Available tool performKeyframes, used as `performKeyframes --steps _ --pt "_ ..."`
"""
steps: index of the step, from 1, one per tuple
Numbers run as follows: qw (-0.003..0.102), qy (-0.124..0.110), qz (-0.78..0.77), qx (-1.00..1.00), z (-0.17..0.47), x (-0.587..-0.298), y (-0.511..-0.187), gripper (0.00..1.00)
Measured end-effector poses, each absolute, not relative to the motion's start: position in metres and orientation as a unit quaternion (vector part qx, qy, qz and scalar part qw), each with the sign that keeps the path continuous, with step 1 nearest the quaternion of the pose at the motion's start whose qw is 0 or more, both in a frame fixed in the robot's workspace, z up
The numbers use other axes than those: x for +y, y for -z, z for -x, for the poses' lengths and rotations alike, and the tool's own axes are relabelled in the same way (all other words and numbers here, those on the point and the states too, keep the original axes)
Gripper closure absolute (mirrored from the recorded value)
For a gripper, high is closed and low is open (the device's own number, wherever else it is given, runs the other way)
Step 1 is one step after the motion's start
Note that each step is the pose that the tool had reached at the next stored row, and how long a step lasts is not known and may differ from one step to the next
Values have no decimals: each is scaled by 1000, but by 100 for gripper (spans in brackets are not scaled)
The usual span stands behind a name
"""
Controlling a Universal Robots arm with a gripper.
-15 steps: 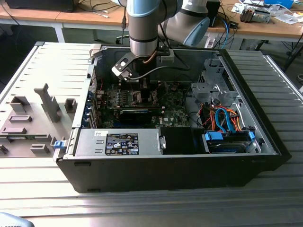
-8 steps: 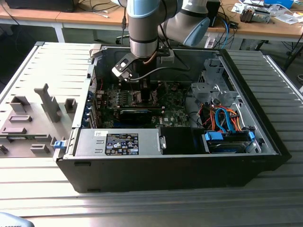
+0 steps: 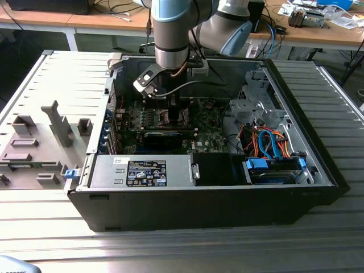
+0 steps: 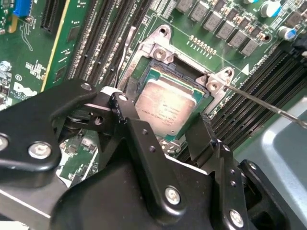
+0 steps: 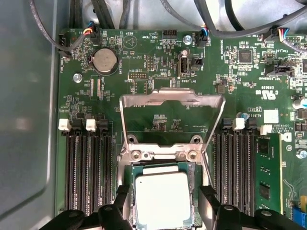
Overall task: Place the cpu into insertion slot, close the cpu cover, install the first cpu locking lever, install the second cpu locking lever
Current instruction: 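Place the cpu into insertion slot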
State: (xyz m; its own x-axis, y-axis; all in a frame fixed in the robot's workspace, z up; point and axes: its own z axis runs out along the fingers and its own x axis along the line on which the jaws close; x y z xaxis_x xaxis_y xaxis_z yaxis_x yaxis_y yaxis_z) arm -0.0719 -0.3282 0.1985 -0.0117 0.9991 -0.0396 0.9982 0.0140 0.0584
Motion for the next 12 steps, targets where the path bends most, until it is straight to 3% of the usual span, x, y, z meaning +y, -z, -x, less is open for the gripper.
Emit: performKeyframes --steps 12 --pt "31 -10 -700 713 72 -328 -198 33"
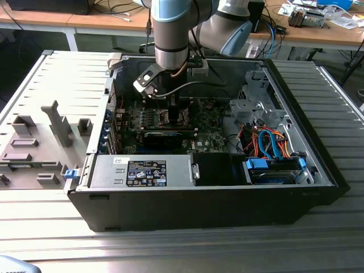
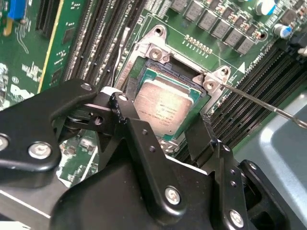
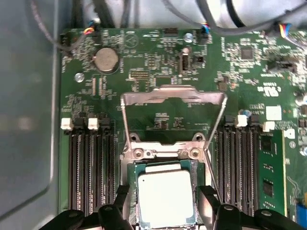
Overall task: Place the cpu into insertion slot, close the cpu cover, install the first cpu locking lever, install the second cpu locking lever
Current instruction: 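Place the cpu into insertion slot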
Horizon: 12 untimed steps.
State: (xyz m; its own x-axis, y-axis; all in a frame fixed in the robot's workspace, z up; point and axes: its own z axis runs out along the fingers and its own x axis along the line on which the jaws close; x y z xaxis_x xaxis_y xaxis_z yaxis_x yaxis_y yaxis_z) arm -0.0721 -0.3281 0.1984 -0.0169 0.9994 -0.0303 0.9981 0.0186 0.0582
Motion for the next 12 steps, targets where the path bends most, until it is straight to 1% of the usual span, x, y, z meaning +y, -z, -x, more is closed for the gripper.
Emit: performKeyframes --steps 6,7,8,9,12 --pt "30 -11 -700 713 72 -328 -198 33" --pt "30 -11 -700 713 72 -328 -199 41" --pt "30 -11 -700 713 72 -328 -199 41" --pt "30 -11 -700 713 72 -328 -199 45" --pt "30 -11 -700 713 72 -328 -198 45"
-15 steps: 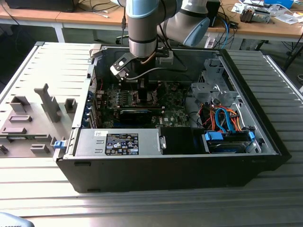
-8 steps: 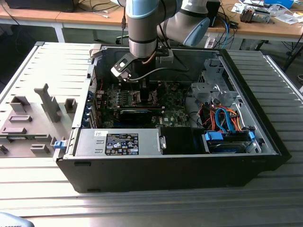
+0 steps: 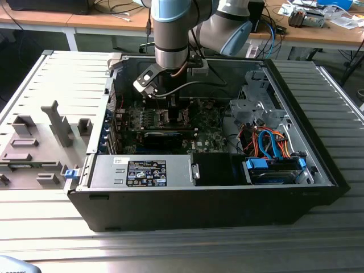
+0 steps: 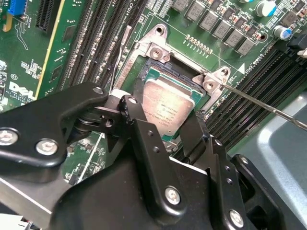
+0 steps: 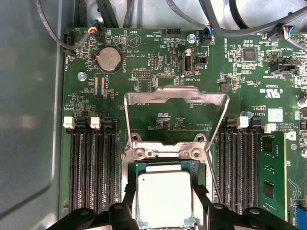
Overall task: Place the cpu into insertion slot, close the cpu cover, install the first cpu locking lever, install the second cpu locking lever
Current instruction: 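Place the cpu into insertion slot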
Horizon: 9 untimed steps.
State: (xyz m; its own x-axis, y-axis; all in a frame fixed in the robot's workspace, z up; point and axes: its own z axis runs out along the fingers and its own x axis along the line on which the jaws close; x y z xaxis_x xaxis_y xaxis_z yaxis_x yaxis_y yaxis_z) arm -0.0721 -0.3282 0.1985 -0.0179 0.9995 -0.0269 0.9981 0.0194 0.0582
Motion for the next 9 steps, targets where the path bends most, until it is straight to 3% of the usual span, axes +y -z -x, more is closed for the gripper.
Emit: performKeyframes --steps 9 --pt "30 -11 -705 709 72 -328 -200 45"
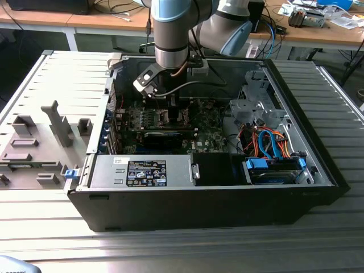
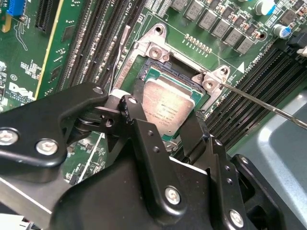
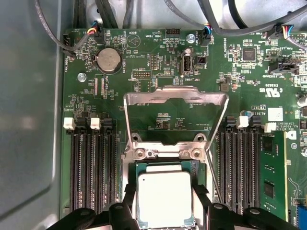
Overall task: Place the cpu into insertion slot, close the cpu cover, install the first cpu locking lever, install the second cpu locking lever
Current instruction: 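Place the cpu into insertion slot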
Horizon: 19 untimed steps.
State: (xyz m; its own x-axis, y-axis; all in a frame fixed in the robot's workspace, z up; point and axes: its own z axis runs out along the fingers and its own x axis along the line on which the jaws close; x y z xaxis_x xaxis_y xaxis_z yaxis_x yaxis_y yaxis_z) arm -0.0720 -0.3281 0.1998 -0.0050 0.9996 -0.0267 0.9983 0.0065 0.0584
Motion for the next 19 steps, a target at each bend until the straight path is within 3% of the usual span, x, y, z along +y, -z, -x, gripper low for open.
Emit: performKeyframes --steps 2,5,19 --pt "32 -10 -707 707 72 -328 -200 45" --pt "43 1 -707 706 72 -328 -200 45" --pt "43 1 -707 706 72 -324 -198 45"
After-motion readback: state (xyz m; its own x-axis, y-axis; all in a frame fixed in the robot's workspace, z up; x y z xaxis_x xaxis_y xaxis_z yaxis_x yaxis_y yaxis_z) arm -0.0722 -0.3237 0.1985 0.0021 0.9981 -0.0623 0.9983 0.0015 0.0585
